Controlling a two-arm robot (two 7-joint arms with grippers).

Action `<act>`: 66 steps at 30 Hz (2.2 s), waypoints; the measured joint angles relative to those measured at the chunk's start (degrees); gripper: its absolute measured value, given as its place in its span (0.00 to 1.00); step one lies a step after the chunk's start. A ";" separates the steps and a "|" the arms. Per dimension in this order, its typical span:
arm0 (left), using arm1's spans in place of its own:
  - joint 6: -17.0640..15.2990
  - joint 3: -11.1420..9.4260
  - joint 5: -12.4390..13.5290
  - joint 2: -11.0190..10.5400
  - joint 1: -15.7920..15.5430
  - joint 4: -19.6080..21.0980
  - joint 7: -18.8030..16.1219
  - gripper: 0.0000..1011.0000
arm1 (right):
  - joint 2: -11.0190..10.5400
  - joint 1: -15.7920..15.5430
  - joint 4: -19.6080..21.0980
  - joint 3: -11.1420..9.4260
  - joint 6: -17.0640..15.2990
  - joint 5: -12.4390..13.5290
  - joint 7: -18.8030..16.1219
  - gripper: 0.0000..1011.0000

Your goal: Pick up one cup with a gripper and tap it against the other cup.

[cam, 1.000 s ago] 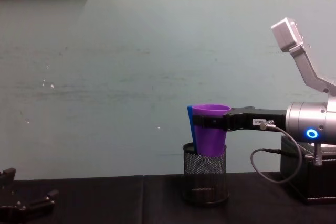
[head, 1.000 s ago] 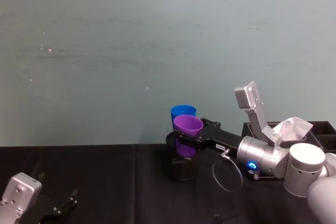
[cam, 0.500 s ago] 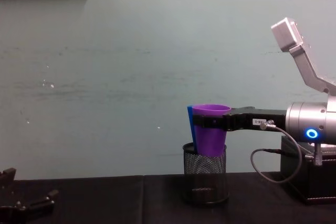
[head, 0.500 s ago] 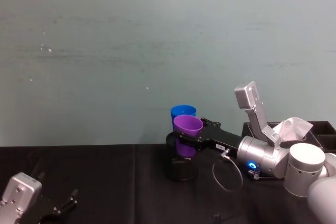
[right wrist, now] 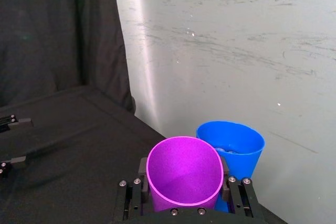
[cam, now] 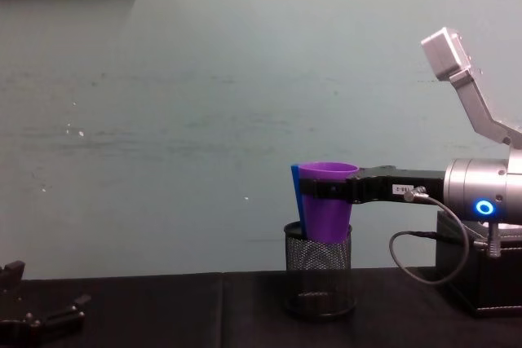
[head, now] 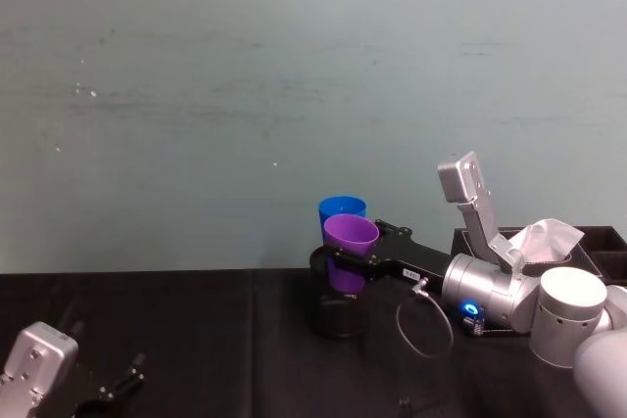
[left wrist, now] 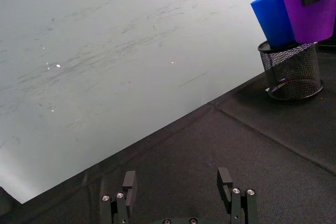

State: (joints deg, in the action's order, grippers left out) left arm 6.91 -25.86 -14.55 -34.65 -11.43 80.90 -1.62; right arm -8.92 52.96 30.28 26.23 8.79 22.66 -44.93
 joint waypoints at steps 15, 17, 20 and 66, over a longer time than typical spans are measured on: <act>0.00 0.00 0.00 0.00 0.00 0.00 0.00 0.99 | 0.00 0.00 0.00 0.00 0.00 0.00 0.00 0.73; 0.00 0.00 0.00 0.00 0.00 0.00 0.00 0.99 | 0.00 0.00 0.00 0.00 0.00 0.00 0.00 0.73; 0.00 0.00 0.00 0.00 0.00 0.00 0.00 0.99 | 0.00 0.00 0.00 0.00 0.00 0.00 0.00 0.73; 0.00 0.00 0.00 0.00 0.00 0.00 0.00 0.99 | 0.00 0.00 0.00 0.00 0.00 0.00 0.00 0.73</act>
State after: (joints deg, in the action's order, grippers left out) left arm 6.91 -25.86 -14.55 -34.65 -11.43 80.90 -1.62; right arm -8.92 52.96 30.28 26.23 8.79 22.66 -44.93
